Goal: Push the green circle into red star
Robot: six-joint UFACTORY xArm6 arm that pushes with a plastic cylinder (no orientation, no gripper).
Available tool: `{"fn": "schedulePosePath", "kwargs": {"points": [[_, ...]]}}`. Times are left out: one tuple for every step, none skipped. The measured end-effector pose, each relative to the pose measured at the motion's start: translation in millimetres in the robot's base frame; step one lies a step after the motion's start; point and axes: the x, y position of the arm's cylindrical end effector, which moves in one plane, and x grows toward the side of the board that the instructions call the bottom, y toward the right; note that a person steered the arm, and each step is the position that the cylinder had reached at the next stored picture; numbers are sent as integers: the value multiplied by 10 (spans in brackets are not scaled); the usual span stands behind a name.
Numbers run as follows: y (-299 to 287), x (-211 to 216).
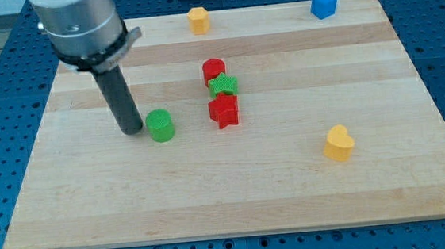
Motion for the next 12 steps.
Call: {"fn": "schedulePosePath", "kwargs": {"points": [[14,-149],[414,-73],[870,169],[919,225],[644,263],[545,553],[699,655],[944,655],[1225,655],[1376,656],[1383,864],[1628,978]]}}
